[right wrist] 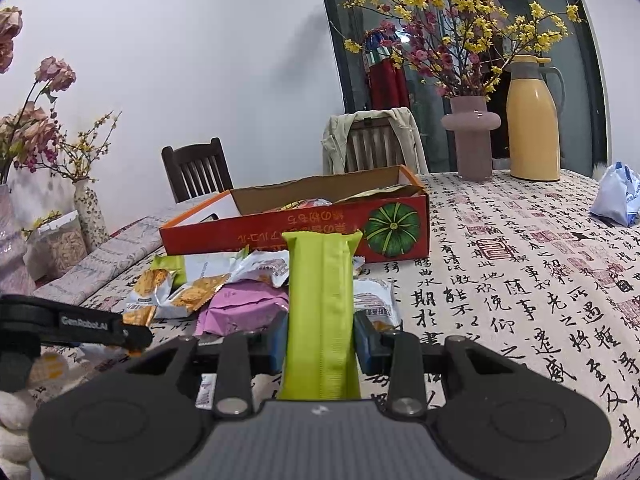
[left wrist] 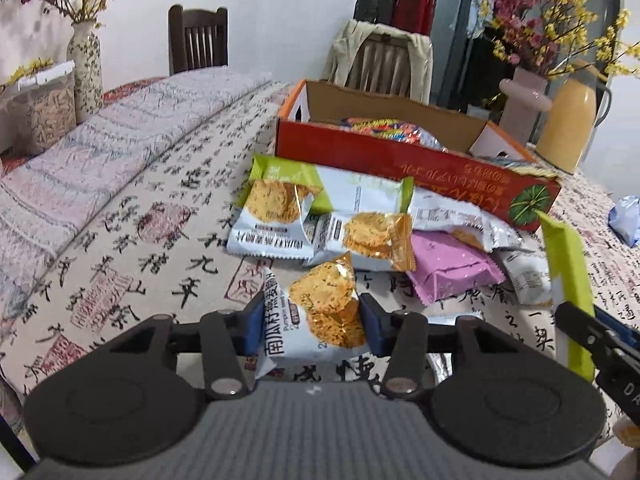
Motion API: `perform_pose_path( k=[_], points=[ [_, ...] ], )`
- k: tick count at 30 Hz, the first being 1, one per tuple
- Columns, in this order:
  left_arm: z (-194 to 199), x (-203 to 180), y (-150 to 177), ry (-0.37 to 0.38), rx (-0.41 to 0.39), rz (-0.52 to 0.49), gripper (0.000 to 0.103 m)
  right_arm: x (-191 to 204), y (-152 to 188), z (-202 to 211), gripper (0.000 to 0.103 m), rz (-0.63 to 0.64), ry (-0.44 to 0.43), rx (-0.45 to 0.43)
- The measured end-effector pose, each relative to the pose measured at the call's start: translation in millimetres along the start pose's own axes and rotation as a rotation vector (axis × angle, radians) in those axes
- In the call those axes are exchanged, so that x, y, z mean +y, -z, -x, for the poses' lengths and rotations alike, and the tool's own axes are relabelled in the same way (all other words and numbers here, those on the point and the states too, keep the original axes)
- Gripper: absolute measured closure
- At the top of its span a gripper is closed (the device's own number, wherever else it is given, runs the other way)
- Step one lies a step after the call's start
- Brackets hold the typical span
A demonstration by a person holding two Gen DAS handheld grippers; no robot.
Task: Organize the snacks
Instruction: 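Carry both packets into the cardboard box and open both grippers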
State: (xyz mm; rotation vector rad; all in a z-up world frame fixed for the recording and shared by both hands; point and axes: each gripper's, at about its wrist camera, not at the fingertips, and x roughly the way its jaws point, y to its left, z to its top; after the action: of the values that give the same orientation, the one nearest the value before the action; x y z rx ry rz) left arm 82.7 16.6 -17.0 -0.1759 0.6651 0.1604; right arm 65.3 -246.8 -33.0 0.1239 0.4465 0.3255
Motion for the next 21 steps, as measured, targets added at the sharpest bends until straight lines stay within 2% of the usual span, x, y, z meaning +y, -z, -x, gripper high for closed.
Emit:
perform_pose_path(
  k=[11, 21],
  points=[
    [23, -10, -20, 0.054, -0.134, -0.044, 0.054, 5, -11, 3, 0.07, 0.03, 0.006, -0.038],
    [21, -27, -62, 0.092, -0.222, -0.07, 0.054, 7, -47, -10, 0.07, 0.057, 0.028, -0.104]
  ],
)
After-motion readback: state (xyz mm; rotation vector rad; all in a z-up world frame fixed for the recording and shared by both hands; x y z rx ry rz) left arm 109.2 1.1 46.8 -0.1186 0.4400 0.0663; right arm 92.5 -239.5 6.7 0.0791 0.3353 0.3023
